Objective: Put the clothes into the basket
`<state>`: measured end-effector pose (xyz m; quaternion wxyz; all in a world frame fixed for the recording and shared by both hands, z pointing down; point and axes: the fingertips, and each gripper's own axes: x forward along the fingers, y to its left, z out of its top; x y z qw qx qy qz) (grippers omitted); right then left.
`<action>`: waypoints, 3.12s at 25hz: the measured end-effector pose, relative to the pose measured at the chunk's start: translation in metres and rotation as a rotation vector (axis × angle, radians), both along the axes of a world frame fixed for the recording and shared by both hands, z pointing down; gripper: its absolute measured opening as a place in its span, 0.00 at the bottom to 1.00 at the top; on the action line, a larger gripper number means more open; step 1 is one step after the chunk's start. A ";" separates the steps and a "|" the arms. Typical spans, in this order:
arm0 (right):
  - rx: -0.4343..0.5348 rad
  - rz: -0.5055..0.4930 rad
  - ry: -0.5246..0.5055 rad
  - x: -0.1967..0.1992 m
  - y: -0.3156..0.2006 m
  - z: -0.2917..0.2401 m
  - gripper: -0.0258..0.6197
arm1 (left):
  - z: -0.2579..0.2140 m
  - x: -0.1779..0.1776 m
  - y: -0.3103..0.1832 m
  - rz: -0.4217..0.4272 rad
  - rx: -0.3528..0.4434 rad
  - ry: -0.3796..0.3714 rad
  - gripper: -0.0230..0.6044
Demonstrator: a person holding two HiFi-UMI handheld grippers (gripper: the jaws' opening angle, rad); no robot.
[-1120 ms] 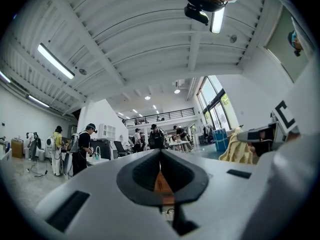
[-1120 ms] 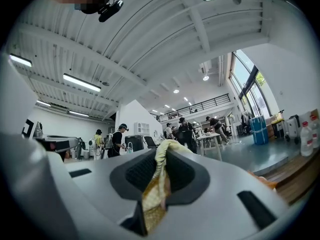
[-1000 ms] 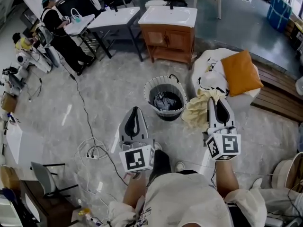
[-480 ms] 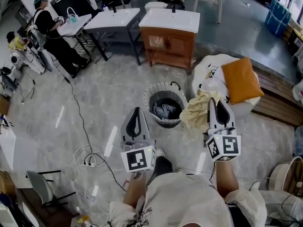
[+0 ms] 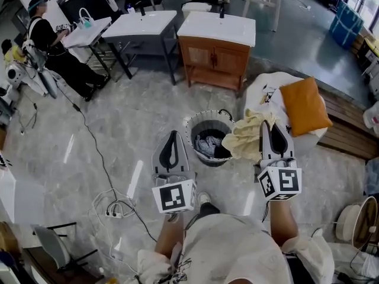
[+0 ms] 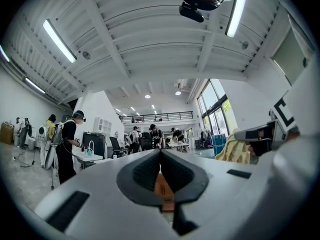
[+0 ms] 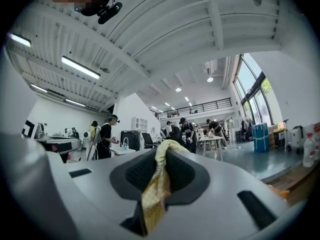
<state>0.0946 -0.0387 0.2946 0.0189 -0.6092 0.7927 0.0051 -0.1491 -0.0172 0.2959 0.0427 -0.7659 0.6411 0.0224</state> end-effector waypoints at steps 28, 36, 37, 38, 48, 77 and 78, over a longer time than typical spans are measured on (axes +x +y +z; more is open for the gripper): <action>-0.003 -0.035 -0.004 -0.020 -0.148 0.009 0.10 | -0.004 0.004 -0.157 0.043 0.008 -0.003 0.04; 0.003 -0.093 -0.038 0.020 -0.216 0.010 0.10 | -0.011 0.047 -0.214 -0.010 0.012 -0.032 0.04; 0.002 -0.102 -0.043 0.024 -0.224 0.011 0.10 | -0.011 0.051 -0.220 -0.016 0.010 -0.035 0.04; 0.000 -0.111 -0.047 0.028 -0.232 0.012 0.10 | -0.010 0.055 -0.226 -0.023 0.008 -0.038 0.04; -0.055 -0.196 -0.054 0.052 -0.280 0.038 0.10 | 0.014 0.082 -0.260 -0.099 -0.046 -0.041 0.04; -0.444 -0.400 0.048 -0.092 -0.310 0.250 0.10 | 0.172 -0.009 -0.306 -0.107 -0.210 -0.019 0.04; -0.468 -0.408 0.049 -0.096 -0.310 0.264 0.10 | 0.179 -0.012 -0.306 -0.105 -0.219 -0.020 0.04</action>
